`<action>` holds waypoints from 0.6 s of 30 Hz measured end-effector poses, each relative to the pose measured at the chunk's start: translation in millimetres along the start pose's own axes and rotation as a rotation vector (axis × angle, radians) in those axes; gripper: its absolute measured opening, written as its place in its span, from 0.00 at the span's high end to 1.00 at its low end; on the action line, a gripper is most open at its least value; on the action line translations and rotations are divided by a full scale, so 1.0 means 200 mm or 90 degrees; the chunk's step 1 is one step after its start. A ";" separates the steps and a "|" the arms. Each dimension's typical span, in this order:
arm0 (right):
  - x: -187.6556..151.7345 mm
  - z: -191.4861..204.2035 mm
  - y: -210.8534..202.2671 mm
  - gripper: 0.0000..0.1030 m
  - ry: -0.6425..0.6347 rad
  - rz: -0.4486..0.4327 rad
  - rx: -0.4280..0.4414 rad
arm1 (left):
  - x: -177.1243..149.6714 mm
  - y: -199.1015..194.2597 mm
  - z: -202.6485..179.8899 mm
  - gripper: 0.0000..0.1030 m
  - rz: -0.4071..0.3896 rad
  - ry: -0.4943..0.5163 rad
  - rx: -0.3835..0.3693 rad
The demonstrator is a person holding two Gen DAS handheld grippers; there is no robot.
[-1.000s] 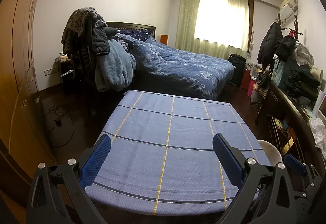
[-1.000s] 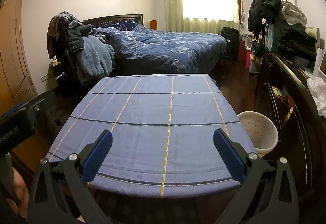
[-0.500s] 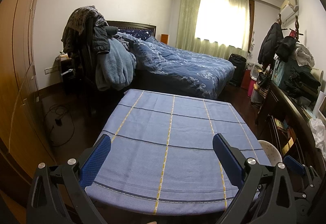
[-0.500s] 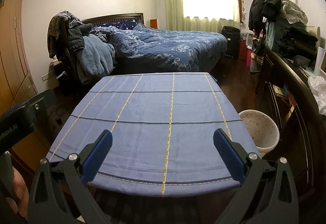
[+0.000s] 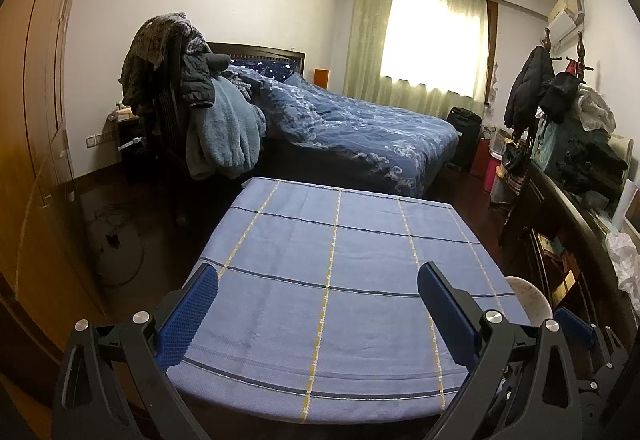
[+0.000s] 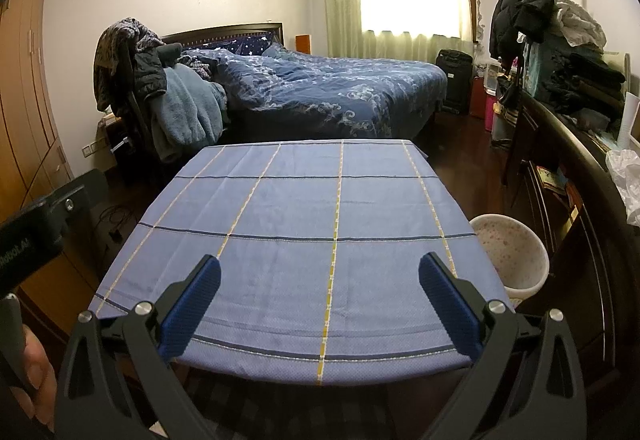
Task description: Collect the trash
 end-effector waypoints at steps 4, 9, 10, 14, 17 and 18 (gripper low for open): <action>-0.01 0.00 0.01 0.03 -0.002 0.003 0.001 | -0.01 0.00 -0.01 0.04 -0.002 0.001 0.005; -0.01 0.00 0.01 0.03 -0.002 0.003 0.001 | -0.01 0.00 -0.01 0.04 -0.002 0.004 0.005; -0.01 0.00 0.01 0.03 -0.002 0.003 0.001 | 0.00 0.00 -0.01 0.04 -0.003 0.004 0.004; -0.01 0.00 0.01 0.03 -0.001 0.003 0.001 | -0.01 -0.02 -0.03 0.04 -0.006 0.010 0.001; -0.02 -0.01 0.01 0.03 0.000 0.005 0.001 | 0.00 -0.01 -0.04 0.04 -0.001 0.013 -0.011; -0.03 -0.01 0.01 0.03 0.002 0.006 0.002 | 0.00 -0.01 -0.04 0.04 0.004 0.008 -0.017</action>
Point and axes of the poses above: each gripper's, at about its wrist camera, not at the fingertips, and y roughly the way its jaws point, z to its left, x to its top, the point moved 7 cm from there along y, roughly the way its jaws point, and after that the axes turned 9 degrees about y, right-handed, at the moved point
